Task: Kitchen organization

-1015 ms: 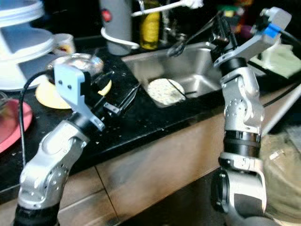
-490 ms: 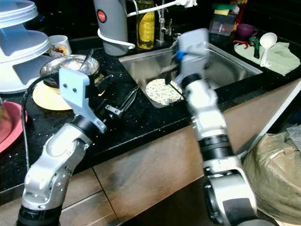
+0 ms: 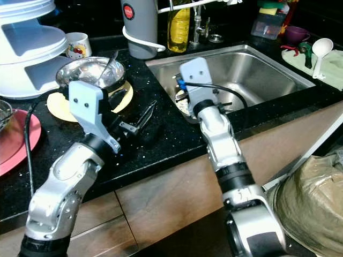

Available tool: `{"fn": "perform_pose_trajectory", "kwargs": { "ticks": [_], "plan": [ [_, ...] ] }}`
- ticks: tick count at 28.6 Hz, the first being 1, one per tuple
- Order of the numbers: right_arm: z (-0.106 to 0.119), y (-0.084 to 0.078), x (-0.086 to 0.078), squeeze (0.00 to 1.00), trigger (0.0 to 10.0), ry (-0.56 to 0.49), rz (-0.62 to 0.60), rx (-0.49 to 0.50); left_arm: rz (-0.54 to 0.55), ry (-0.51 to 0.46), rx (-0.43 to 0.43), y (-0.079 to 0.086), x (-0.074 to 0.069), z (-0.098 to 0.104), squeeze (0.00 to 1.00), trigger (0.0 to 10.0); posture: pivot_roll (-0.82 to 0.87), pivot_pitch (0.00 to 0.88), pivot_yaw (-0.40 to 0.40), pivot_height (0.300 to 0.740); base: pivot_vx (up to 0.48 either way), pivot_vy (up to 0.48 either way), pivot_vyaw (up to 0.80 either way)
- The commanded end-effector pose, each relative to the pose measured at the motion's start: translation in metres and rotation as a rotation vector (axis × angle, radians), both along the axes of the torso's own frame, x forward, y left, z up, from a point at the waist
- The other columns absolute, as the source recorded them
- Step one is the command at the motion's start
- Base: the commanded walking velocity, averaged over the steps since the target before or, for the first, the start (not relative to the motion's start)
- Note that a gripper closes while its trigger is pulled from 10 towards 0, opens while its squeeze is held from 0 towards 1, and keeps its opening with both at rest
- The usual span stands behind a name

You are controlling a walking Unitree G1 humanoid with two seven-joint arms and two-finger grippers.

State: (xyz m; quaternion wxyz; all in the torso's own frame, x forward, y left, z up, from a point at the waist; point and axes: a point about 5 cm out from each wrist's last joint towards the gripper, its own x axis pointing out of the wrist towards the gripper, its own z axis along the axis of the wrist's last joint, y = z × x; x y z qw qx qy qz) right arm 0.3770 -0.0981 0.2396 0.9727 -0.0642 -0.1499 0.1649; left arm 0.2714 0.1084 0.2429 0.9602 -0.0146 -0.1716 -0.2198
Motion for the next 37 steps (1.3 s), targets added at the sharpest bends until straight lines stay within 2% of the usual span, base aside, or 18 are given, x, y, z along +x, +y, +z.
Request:
{"fn": "perform_pose_trajectory", "kwargs": {
  "ticks": [1, 2, 3, 4, 7, 8, 9, 10, 12, 20, 24, 28, 30, 34, 37],
  "plan": [
    [0.007, -0.002, -0.007, 1.0, 10.0, -0.02, 0.082, 0.13, 0.017, -0.008, 0.016, 0.001, 0.002, 0.0, 0.0, 10.0, 0.11, 0.061, -0.052, 0.74, 0.0, 0.0, 0.0],
    [0.007, -0.002, -0.007, 1.0, 10.0, -0.02, 0.082, 0.13, 0.017, -0.008, 0.016, 0.001, 0.002, 0.0, 0.0, 10.0, 0.11, 0.061, -0.052, 0.74, 0.0, 0.0, 0.0],
    [0.008, -0.001, -0.009, 0.0, 10.0, -0.013, 0.131, 0.2, 0.019, -0.012, 0.019, 0.002, 0.002, 0.0, 0.0, 10.0, 0.11, 0.062, -0.05, 0.74, 0.0, 0.0, 0.0],
    [0.008, -0.001, -0.009, 0.0, 10.0, -0.013, 0.131, 0.2, 0.019, -0.012, 0.019, 0.002, 0.002, 0.0, 0.0, 10.0, 0.11, 0.062, -0.05, 0.74, 0.0, 0.0, 0.0],
    [0.018, 0.004, -0.024, 0.0, 10.0, -0.032, 0.314, 0.398, 0.032, -0.029, 0.025, 0.004, 0.003, 0.004, 0.0, 10.0, 0.11, 0.062, -0.05, 0.74, 0.0, 0.0, 0.16],
    [0.022, 0.012, -0.035, 0.0, 10.0, -0.04, 0.464, 0.464, 0.05, -0.049, 0.035, 0.006, 0.004, 0.009, 0.0, 10.0, 0.11, 0.061, -0.049, 0.74, 0.0, 0.0, 0.8],
    [0.022, 0.016, -0.041, 0.0, 10.0, -0.047, 0.529, 0.472, 0.062, -0.06, 0.045, 0.007, 0.005, 0.011, 0.0, 10.0, 0.11, 0.06, -0.049, 0.74, 0.0, 0.0, 0.79],
    [0.022, 0.016, -0.041, 0.0, 10.0, -0.047, 0.529, 0.472, 0.062, -0.06, 0.045, 0.007, 0.005, 0.011, 0.0, 10.0, 0.11, 0.06, -0.049, 0.74, 0.0, 0.0, 0.79],
    [0.02, 0.024, -0.054, 0.0, 10.0, -0.044, 0.654, 0.477, 0.1, -0.089, 0.064, 0.012, 0.007, 0.016, 0.0, 10.0, 0.11, 0.06, -0.048, 0.74, 0.0, 0.0, 0.79],
    [0.016, 0.028, -0.063, 0.0, 10.0, -0.03, 0.732, 0.456, 0.184, -0.127, 0.098, 0.024, 0.012, 0.024, 0.0, 10.0, 0.11, 0.059, -0.046, 0.74, 0.0, 0.0, 0.79],
    [0.016, 0.028, -0.067, 0.0, 10.0, -0.024, 0.772, 0.466, 0.229, -0.154, 0.162, 0.03, 0.017, 0.027, 0.0, 10.0, 0.11, 0.058, -0.047, 0.74, 0.0, 0.0, 0.79],
    [0.014, 0.028, -0.075, 0.0, 10.0, 0.005, 0.846, 0.473, 0.255, -0.172, 0.244, 0.037, 0.03, 0.03, 0.0, 10.0, 0.12, 0.05, -0.053, 0.74, 0.0, 0.0, 0.4],
    [0.012, 0.028, -0.08, 0.0, 10.0, 0.016, 0.884, 0.452, 0.292, -0.182, 0.28, 0.048, 0.043, 0.035, 0.0, 10.0, 0.11, 0.047, -0.048, 0.74, 0.0, 0.0, 0.0],
    [0.01, 0.028, -0.08, 0.0, 10.0, 0.024, 0.869, 0.448, 0.305, -0.18, 0.267, 0.053, 0.05, 0.039, 0.0, 10.0, 0.1, 0.039, -0.035, 0.74, 0.0, 0.0, 0.0],
    [0.01, 0.021, -0.08, 0.0, 10.0, 0.02, 0.839, 0.473, 0.239, -0.193, 0.182, 0.041, 0.048, 0.043, 0.0, 10.0, 0.1, 0.037, -0.026, 0.74, 0.0, 0.0, 0.0]
  ]
}}
